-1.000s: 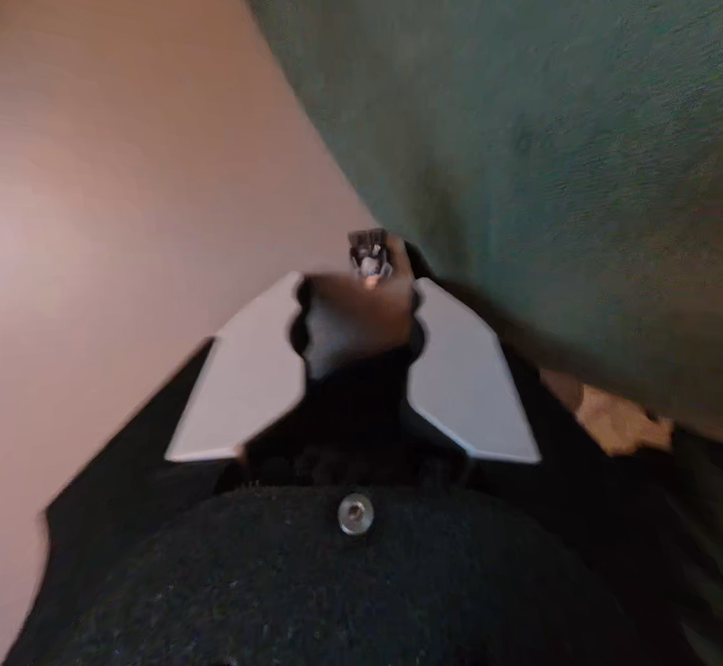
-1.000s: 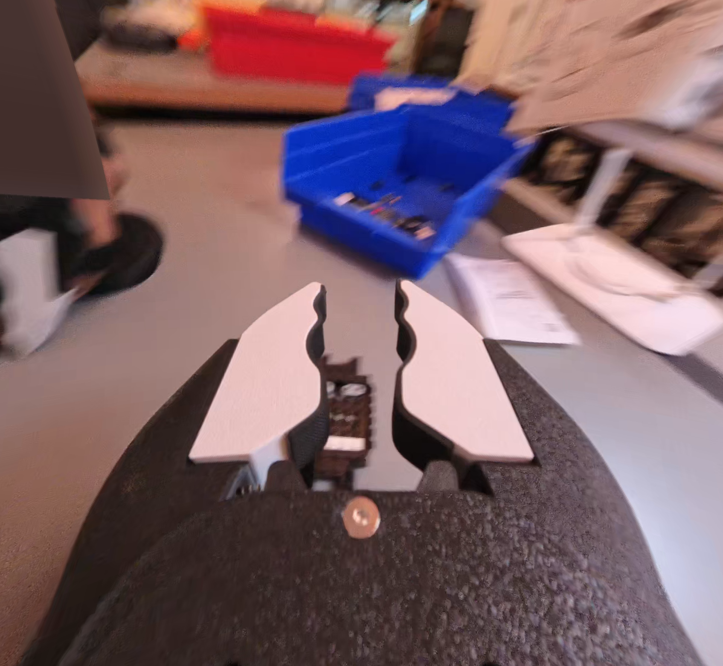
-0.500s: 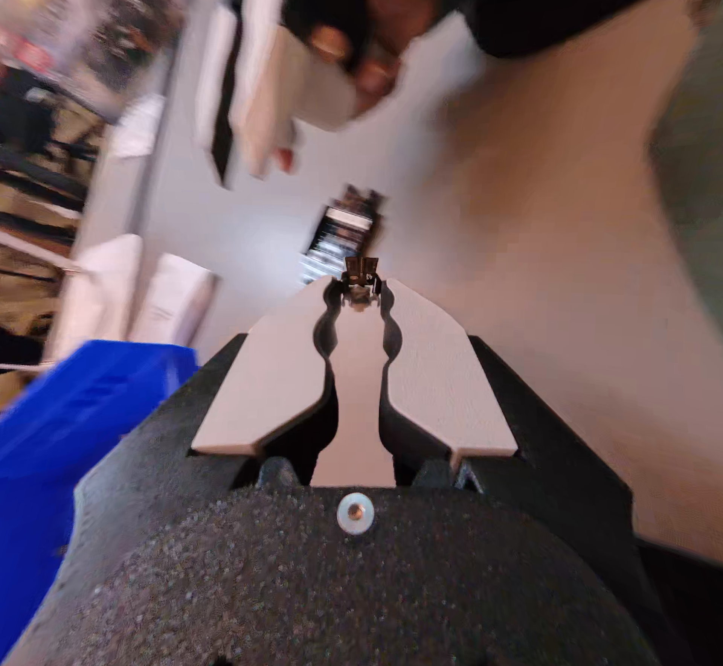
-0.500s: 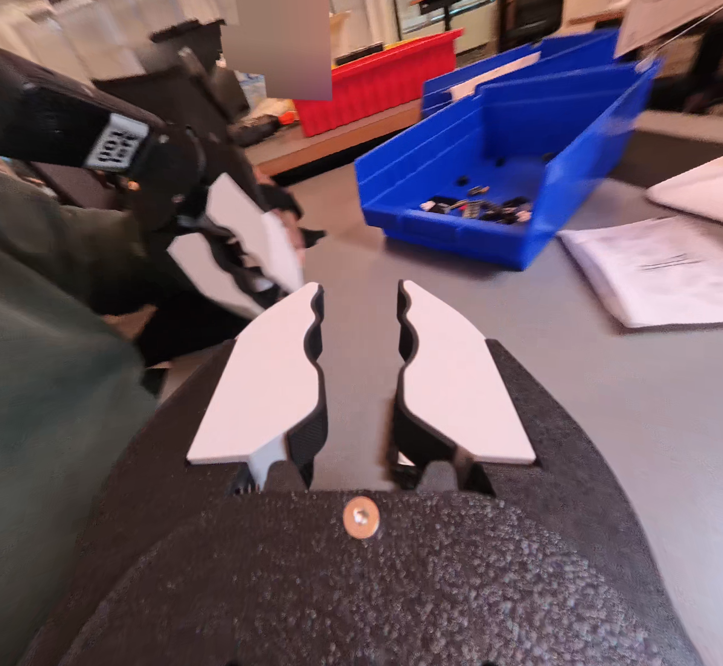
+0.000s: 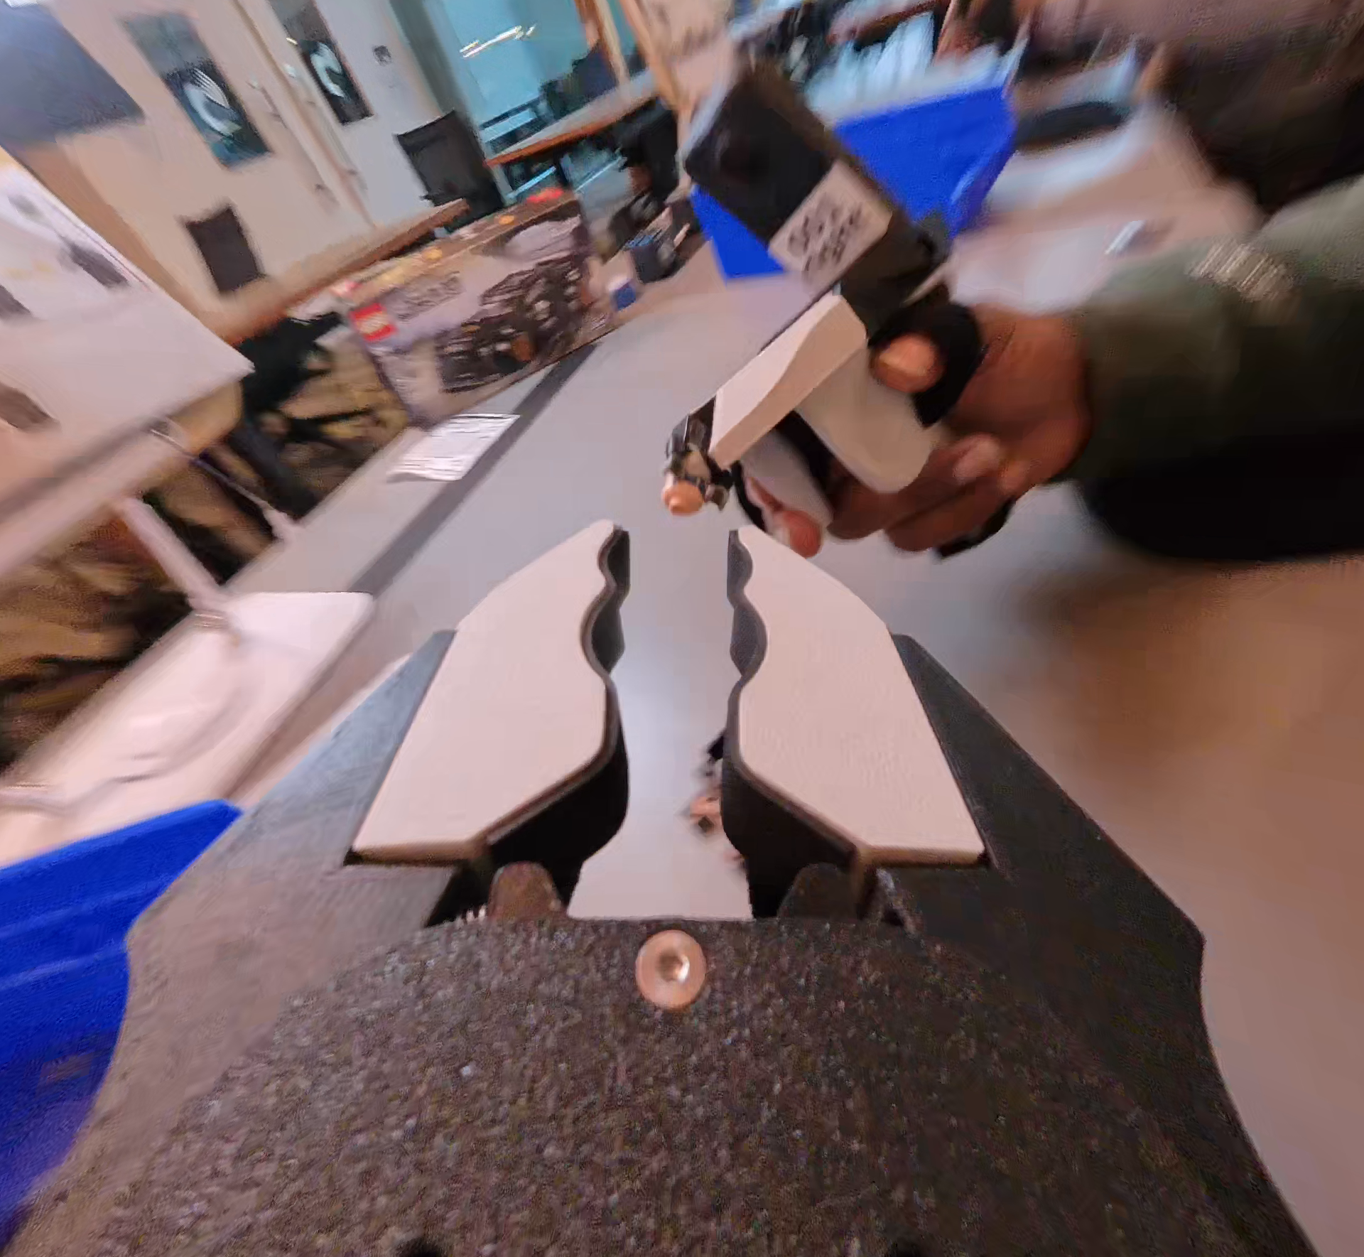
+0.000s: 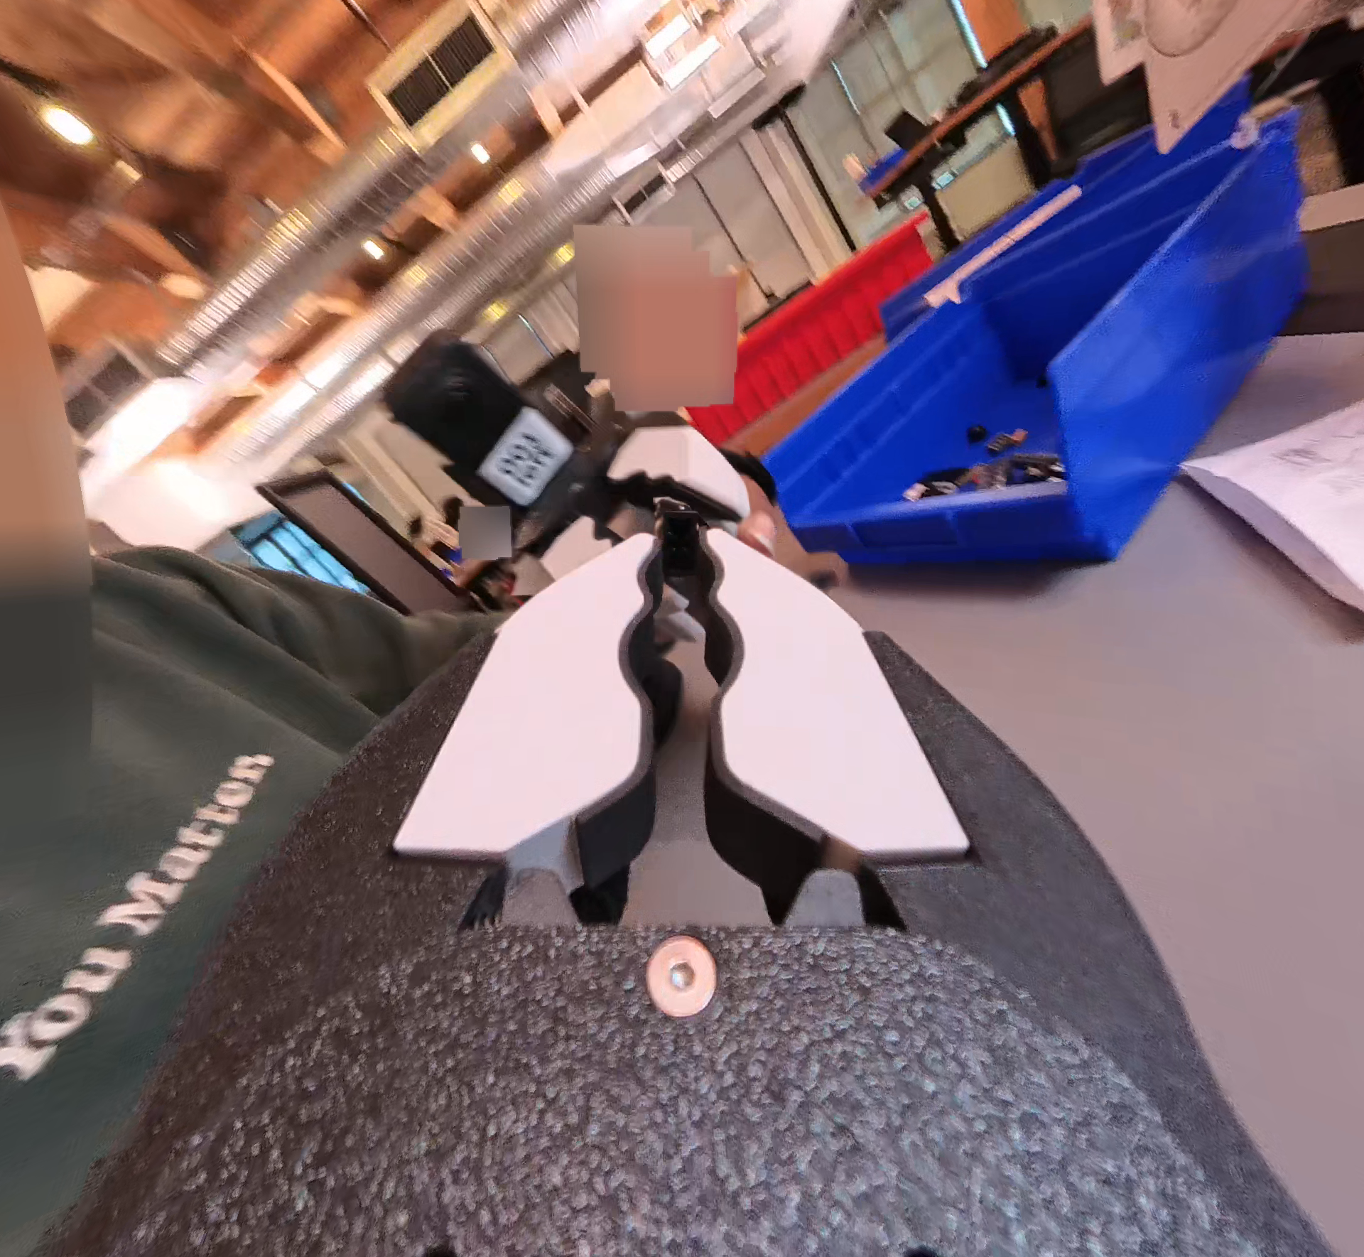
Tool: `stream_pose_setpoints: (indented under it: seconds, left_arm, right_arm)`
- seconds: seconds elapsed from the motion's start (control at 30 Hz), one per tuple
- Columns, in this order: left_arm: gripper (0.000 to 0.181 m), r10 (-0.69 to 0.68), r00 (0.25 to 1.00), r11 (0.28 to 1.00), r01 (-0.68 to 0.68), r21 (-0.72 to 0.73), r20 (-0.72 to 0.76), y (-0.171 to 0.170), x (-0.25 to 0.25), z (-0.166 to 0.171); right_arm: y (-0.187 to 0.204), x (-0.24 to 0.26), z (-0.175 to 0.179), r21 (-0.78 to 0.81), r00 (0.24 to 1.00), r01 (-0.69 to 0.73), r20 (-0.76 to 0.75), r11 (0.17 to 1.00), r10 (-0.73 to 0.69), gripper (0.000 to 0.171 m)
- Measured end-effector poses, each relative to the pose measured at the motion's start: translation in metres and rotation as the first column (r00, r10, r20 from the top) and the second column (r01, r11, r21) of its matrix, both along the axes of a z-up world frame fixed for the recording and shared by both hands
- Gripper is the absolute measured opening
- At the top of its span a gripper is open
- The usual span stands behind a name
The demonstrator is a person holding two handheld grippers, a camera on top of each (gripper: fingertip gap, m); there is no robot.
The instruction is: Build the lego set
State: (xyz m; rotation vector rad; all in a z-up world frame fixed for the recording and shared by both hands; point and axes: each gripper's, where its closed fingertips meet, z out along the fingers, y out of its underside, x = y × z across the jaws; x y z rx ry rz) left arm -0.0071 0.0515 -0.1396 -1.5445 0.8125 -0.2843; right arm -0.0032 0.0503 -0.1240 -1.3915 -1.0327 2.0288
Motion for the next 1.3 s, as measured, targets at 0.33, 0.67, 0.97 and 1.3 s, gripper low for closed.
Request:
stream_pose_setpoints:
  seconds: [0.33,0.67,0.97,1.3]
  left_arm:
    - [0.011,-0.172,0.799,0.920,0.340,-0.196,0.577,-0.022,0.009,0.027]
    - [0.010,-0.148,0.949,0.922,0.234,-0.309,0.278,-0.023,-0.003,-0.003]
    - [0.010,-0.159,0.977,0.882,0.076,-0.464,-0.142,-0.030,-0.008,-0.060]
    - [0.010,-0.171,0.980,0.831,0.088,-0.550,-0.102,-0.033,-0.010,-0.069]
  right_arm:
    - [-0.019,0.003,0.012,0.165,0.991,0.018,-0.135,0.986,0.005,0.008]
    - [-0.017,-0.002,-0.017,0.584,0.994,0.059,0.037,0.810,-0.098,0.021]
    - [-0.032,-0.007,-0.067,0.929,0.968,-0.088,0.165,0.359,-0.190,0.018]
    - [-0.037,-0.009,-0.084,0.993,0.973,-0.118,0.112,-0.020,-0.203,0.000]
